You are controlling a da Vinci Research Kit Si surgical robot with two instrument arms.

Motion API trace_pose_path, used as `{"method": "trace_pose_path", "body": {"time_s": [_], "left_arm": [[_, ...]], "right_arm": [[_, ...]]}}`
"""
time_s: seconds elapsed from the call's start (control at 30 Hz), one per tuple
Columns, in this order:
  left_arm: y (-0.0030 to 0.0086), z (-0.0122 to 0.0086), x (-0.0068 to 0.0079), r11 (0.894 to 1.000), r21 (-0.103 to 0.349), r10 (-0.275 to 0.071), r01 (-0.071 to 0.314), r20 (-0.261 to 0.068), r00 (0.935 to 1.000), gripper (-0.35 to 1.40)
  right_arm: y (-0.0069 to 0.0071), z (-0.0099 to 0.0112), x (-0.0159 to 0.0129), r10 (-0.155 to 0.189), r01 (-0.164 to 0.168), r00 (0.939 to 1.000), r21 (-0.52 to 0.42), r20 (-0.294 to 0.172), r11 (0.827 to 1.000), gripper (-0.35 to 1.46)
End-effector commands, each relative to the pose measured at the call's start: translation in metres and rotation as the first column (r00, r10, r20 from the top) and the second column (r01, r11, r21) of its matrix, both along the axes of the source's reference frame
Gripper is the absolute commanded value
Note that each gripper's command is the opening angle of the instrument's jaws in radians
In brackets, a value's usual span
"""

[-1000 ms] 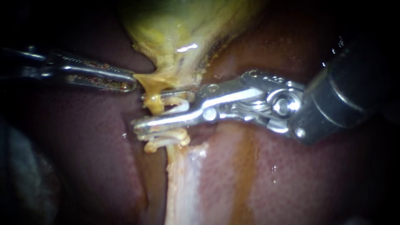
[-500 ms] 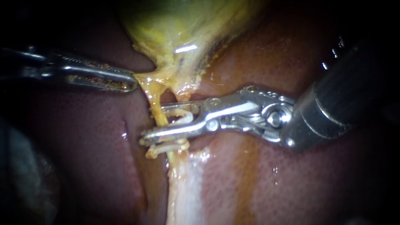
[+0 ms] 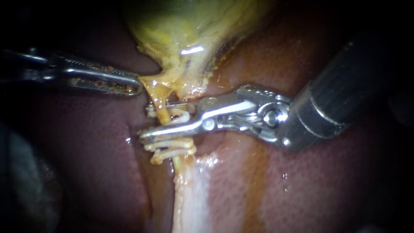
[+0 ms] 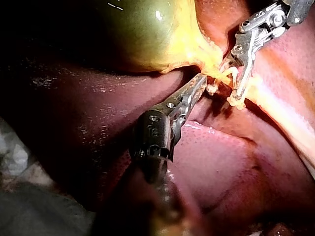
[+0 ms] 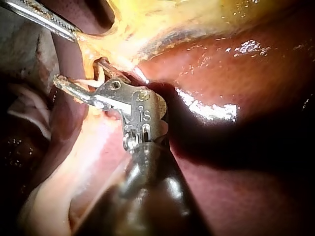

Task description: Clipping third clip left tube

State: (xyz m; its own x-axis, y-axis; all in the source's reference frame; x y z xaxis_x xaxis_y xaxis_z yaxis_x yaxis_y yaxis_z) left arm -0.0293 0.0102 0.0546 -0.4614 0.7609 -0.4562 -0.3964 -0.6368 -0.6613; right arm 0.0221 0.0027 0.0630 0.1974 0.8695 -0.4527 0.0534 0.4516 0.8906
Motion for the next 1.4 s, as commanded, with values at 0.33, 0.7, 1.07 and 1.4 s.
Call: {"method": "trace_pose_path", "body": {"time_s": [0.33,0.7,1.07,1.4], "left_arm": [[0.0000,0.0000,0.0001,1.000,0.000,0.000,0.000,0.000,1.0000,-0.35],[0.0001,0.0002,0.0003,1.000,-0.002,0.000,0.000,-0.001,1.0000,-0.35],[0.0002,0.0002,0.0004,1.000,-0.002,0.000,0.000,-0.001,1.0000,-0.35],[0.0002,0.0003,0.0003,1.000,-0.002,0.000,0.000,-0.001,1.0000,-0.35]], "right_arm": [[0.0010,-0.0012,0.0006,0.031,-0.030,0.9983,0.017,-0.049,0.999,0.50],[0.0024,-0.0066,-0.0002,0.009,-0.002,0.9924,0.057,-0.123,0.998,0.48],[0.0031,-0.0104,-0.0003,-0.033,0.057,0.9696,0.090,-0.242,0.994,0.43],[0.0027,-0.0097,0.0004,-0.022,0.046,0.9672,0.091,-0.253,0.995,0.42]]}}
